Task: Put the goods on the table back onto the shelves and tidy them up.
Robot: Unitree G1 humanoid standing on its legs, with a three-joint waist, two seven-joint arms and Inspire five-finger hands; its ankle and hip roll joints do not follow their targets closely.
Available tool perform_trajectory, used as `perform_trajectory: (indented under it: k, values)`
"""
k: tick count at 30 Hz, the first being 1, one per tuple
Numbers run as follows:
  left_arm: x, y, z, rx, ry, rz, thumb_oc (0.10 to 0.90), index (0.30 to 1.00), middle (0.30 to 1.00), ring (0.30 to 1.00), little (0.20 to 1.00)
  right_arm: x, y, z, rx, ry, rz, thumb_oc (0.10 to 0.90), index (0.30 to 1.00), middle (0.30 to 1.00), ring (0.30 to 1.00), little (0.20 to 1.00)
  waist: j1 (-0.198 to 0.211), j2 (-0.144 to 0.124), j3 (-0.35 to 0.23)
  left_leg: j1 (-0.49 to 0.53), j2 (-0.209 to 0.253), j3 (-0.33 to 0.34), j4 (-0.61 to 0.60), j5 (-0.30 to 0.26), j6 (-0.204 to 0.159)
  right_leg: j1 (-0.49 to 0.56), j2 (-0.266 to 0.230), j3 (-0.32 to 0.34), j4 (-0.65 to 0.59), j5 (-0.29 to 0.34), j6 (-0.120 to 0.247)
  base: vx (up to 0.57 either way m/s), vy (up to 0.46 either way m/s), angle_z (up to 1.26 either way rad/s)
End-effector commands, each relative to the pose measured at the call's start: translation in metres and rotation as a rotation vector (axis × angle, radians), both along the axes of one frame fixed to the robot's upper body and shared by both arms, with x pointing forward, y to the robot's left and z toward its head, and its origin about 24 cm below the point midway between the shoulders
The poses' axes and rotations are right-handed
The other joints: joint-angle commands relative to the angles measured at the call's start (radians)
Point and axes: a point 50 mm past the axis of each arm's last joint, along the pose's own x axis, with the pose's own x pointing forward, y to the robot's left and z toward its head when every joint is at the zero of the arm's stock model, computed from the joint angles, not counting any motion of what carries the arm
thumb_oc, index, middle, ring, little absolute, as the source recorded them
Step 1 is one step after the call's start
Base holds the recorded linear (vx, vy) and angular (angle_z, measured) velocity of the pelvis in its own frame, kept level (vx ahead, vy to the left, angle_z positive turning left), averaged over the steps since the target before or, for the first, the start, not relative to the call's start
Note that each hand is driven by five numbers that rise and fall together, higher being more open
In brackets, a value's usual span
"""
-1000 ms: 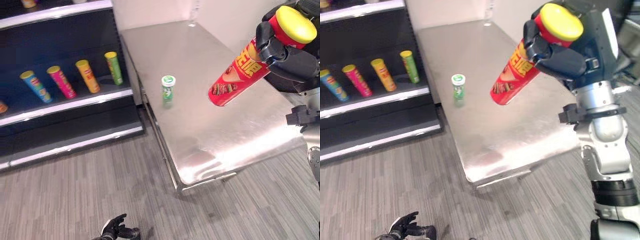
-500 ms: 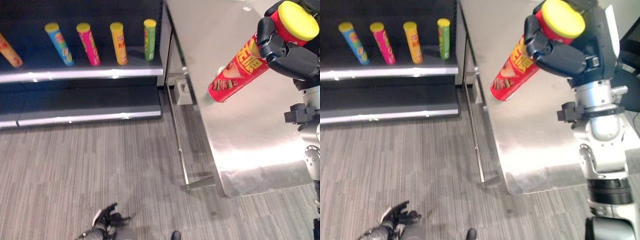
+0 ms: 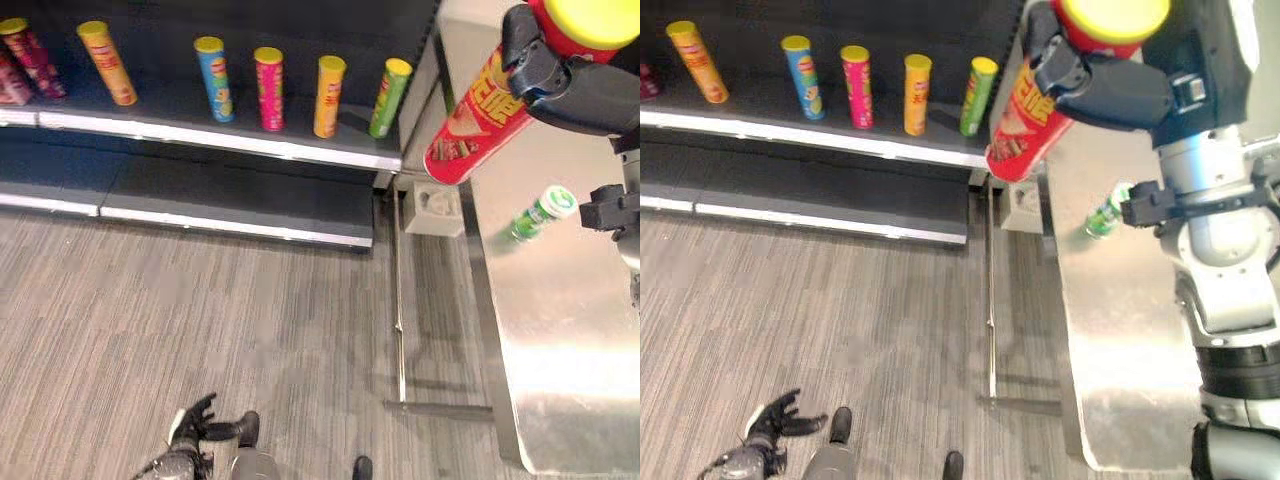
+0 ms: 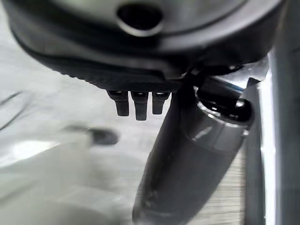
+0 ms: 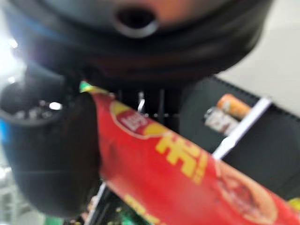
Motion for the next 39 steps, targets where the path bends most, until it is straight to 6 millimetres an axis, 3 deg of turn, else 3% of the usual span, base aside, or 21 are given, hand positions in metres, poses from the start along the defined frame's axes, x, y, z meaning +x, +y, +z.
perform_trajectory:
  k: [1, 4, 5, 7, 8, 9, 11, 13, 15, 16, 17, 18, 20, 21, 22, 24, 25, 32, 33, 35, 39]
  values:
    - [0.028, 0.021, 0.019, 0.068, -0.096, -0.041, 0.800, 0.900, 0.900, 0.900, 0.900, -0.038, -0.007, 0.047, 0.048, -0.301, 0.009, 0.400, 0.300, 0.300, 0.300, 0.300, -0.036, -0.007, -0.046, 0.024, -0.092, 0.039, 0.051, -0.161, 0.034, -0.050, 0.203, 0.024, 0.050, -0.051, -0.014, -0.02, 0.270, 1.10]
    - [0.036, 0.025, 0.024, 0.096, -0.112, -0.078, 0.800, 0.900, 0.900, 0.900, 0.900, -0.041, -0.013, 0.050, 0.038, -0.309, -0.029, 0.400, 0.300, 0.300, 0.300, 0.300, -0.044, -0.017, -0.045, -0.041, 0.033, 0.030, 0.047, -0.111, -0.017, -0.075, 0.118, -0.032, 0.045, -0.047, 0.018, -0.04, 0.342, 0.48]
    - [0.038, 0.028, 0.026, 0.114, -0.117, -0.089, 0.800, 0.900, 0.900, 0.900, 0.900, -0.041, -0.017, 0.050, 0.040, -0.307, -0.055, 0.400, 0.300, 0.300, 0.300, 0.300, -0.056, -0.015, -0.060, -0.053, 0.116, 0.028, 0.020, -0.070, -0.043, -0.090, 0.076, -0.045, 0.030, -0.051, 0.040, 0.02, 0.467, 0.10]
    - [0.038, 0.032, 0.029, 0.135, -0.123, -0.094, 0.800, 0.900, 0.900, 0.900, 0.900, -0.039, -0.019, 0.046, 0.036, -0.290, -0.075, 0.400, 0.300, 0.300, 0.300, 0.300, -0.062, -0.007, -0.084, -0.051, 0.202, 0.036, -0.009, -0.016, -0.082, -0.093, 0.024, -0.055, 0.015, -0.056, 0.062, 0.15, 0.624, 0.05]
    - [0.042, 0.035, 0.033, 0.152, -0.146, -0.094, 0.800, 0.900, 0.900, 0.900, 0.900, -0.036, -0.024, 0.041, 0.041, -0.262, -0.096, 0.400, 0.300, 0.300, 0.300, 0.300, -0.060, 0.009, -0.098, -0.058, 0.285, 0.032, 0.002, 0.032, -0.126, -0.075, -0.027, -0.067, -0.004, -0.056, 0.062, 0.23, 0.781, -0.07]
    - [0.047, 0.039, 0.039, 0.167, -0.177, -0.092, 0.800, 0.900, 0.900, 0.900, 0.900, -0.034, -0.023, 0.041, 0.033, -0.258, -0.097, 0.400, 0.300, 0.300, 0.300, 0.300, -0.046, 0.016, -0.101, -0.069, 0.308, 0.009, 0.029, 0.065, -0.140, -0.064, -0.059, -0.067, -0.013, -0.049, 0.062, 0.25, 0.882, -0.15]
    - [0.045, 0.041, 0.041, 0.173, -0.184, -0.097, 0.800, 0.900, 0.900, 0.900, 0.900, -0.031, -0.019, 0.039, 0.029, -0.247, -0.082, 0.400, 0.300, 0.300, 0.300, 0.300, -0.036, 0.024, -0.109, -0.069, 0.313, -0.012, 0.058, 0.038, -0.140, -0.044, -0.091, -0.072, -0.049, -0.022, 0.062, 0.12, 0.590, -0.29]
    - [0.054, 0.044, 0.046, 0.196, -0.205, -0.088, 0.800, 0.900, 0.900, 0.900, 0.900, -0.024, -0.011, 0.033, 0.067, -0.239, -0.045, 0.400, 0.300, 0.300, 0.300, 0.300, -0.029, 0.050, -0.109, -0.072, 0.275, 0.020, 0.150, -0.064, -0.140, -0.079, -0.187, -0.080, -0.079, 0.106, 0.062, -0.02, 0.741, -0.83]
    - [0.066, 0.058, 0.063, 0.243, -0.267, -0.074, 0.800, 0.900, 0.900, 0.900, 0.900, -0.014, 0.013, 0.030, 0.084, -0.235, 0.058, 0.400, 0.300, 0.300, 0.300, 0.300, -0.035, 0.053, -0.097, -0.067, 0.239, 0.098, 0.134, -0.148, -0.118, -0.190, -0.205, -0.063, -0.079, 0.271, 0.062, -0.19, 0.697, -0.58]
    - [0.066, 0.060, 0.063, 0.241, -0.261, -0.067, 0.800, 0.900, 0.900, 0.900, 0.900, -0.015, 0.019, 0.033, 0.068, -0.240, 0.081, 0.400, 0.300, 0.300, 0.300, 0.300, -0.041, 0.045, -0.101, -0.064, 0.210, 0.112, 0.111, -0.133, -0.103, -0.199, -0.193, -0.053, -0.079, 0.276, 0.062, -0.12, 0.495, -0.42]
    - [0.066, 0.060, 0.063, 0.241, -0.261, -0.067, 0.800, 0.900, 0.900, 0.900, 0.900, -0.015, 0.019, 0.033, 0.068, -0.240, 0.081, 0.400, 0.300, 0.300, 0.300, 0.300, -0.041, 0.045, -0.101, -0.064, 0.210, 0.112, 0.111, -0.133, -0.103, -0.199, -0.193, -0.053, -0.079, 0.276, 0.062, 0.05, 0.430, -0.85]
    - [0.065, 0.064, 0.063, 0.244, -0.256, -0.052, 0.800, 0.900, 0.900, 0.900, 0.900, -0.014, 0.019, 0.034, 0.083, -0.243, 0.090, 0.400, 0.300, 0.300, 0.300, 0.300, -0.042, 0.027, -0.110, -0.025, 0.160, 0.141, 0.032, -0.121, -0.077, -0.191, -0.125, 0.004, -0.079, 0.248, 0.062, 0.09, 0.462, -0.47]
    - [0.059, 0.065, 0.059, 0.249, -0.221, -0.069, 0.800, 0.900, 0.900, 0.900, 0.900, -0.015, 0.017, 0.038, 0.070, -0.243, 0.088, 0.400, 0.300, 0.300, 0.300, 0.300, -0.039, 0.004, -0.118, 0.016, 0.072, 0.176, -0.083, -0.107, -0.035, -0.141, -0.017, 0.003, -0.059, 0.172, 0.062, 0.06, 0.545, 0.06]
    - [0.059, 0.066, 0.060, 0.250, -0.222, -0.069, 0.800, 0.900, 0.900, 0.900, 0.900, -0.015, 0.017, 0.038, 0.070, -0.244, 0.088, 0.400, 0.300, 0.300, 0.300, 0.300, -0.039, 0.002, -0.118, 0.016, 0.070, 0.177, -0.089, -0.101, -0.034, -0.145, -0.018, 0.005, -0.057, 0.174, 0.062, -0.01, 0.489, 0.27]
    - [0.055, 0.064, 0.055, 0.245, -0.190, -0.072, 0.800, 0.900, 0.900, 0.900, 0.900, -0.013, 0.017, 0.038, 0.063, -0.230, 0.086, 0.400, 0.300, 0.300, 0.300, 0.300, -0.034, -0.006, -0.114, 0.035, 0.019, 0.189, -0.121, -0.110, -0.010, -0.117, 0.064, 0.007, -0.043, 0.086, 0.062, -0.01, 0.360, 0.09]
    - [0.054, 0.063, 0.052, 0.241, -0.180, -0.072, 0.800, 0.900, 0.900, 0.900, 0.900, -0.012, 0.016, 0.037, 0.066, -0.225, 0.084, 0.400, 0.300, 0.300, 0.300, 0.300, -0.032, -0.007, -0.112, 0.036, 0.000, 0.190, -0.121, -0.115, -0.004, -0.118, 0.103, 0.016, -0.039, 0.063, 0.056, -0.01, 0.302, -0.16]
    - [0.052, 0.057, 0.048, 0.221, -0.166, -0.070, 0.800, 0.900, 0.900, 0.900, 0.900, -0.006, 0.015, 0.031, 0.069, -0.193, 0.072, 0.400, 0.300, 0.300, 0.300, 0.300, -0.034, -0.001, -0.092, 0.040, -0.035, 0.170, -0.121, -0.116, 0.010, -0.157, 0.184, 0.050, -0.025, 0.039, 0.045, -0.01, 0.145, -0.08]
    - [0.049, 0.035, 0.038, 0.150, -0.171, -0.094, 0.800, 0.900, 0.900, 0.900, 0.900, -0.010, 0.024, 0.031, 0.023, -0.200, 0.091, 0.400, 0.300, 0.300, 0.300, 0.300, -0.042, 0.042, -0.068, 0.087, -0.098, 0.129, -0.121, -0.138, 0.036, -0.160, 0.220, 0.029, -0.006, 0.039, 0.013, 0.10, 0.099, 0.23]
    - [0.055, 0.030, 0.041, 0.138, -0.201, -0.097, 0.800, 0.900, 0.900, 0.900, 0.900, -0.012, 0.030, 0.030, -0.005, -0.211, 0.099, 0.400, 0.300, 0.300, 0.300, 0.300, -0.040, 0.050, -0.040, 0.058, -0.117, 0.099, -0.002, -0.187, 0.049, -0.169, 0.208, 0.018, 0.017, 0.031, -0.004, 0.05, 0.030, 0.34]
    - [0.058, 0.024, 0.040, 0.119, -0.211, -0.096, 0.800, 0.900, 0.900, 0.900, 0.900, -0.010, 0.035, 0.026, 0.000, -0.199, 0.119, 0.400, 0.300, 0.300, 0.300, 0.300, -0.032, 0.058, -0.023, 0.021, -0.125, 0.084, 0.107, -0.214, 0.039, -0.159, 0.193, 0.001, 0.020, 0.022, -0.014, 0.06, 0.076, 0.42]
    - [0.055, 0.020, 0.037, 0.100, -0.197, -0.099, 0.800, 0.900, 0.900, 0.900, 0.900, -0.005, 0.036, 0.015, 0.009, -0.163, 0.112, 0.400, 0.300, 0.300, 0.300, 0.300, -0.013, 0.066, -0.026, -0.053, -0.067, 0.068, 0.145, -0.202, 0.013, -0.133, 0.150, -0.033, 0.013, -0.004, -0.007, 0.12, 0.141, 0.40]
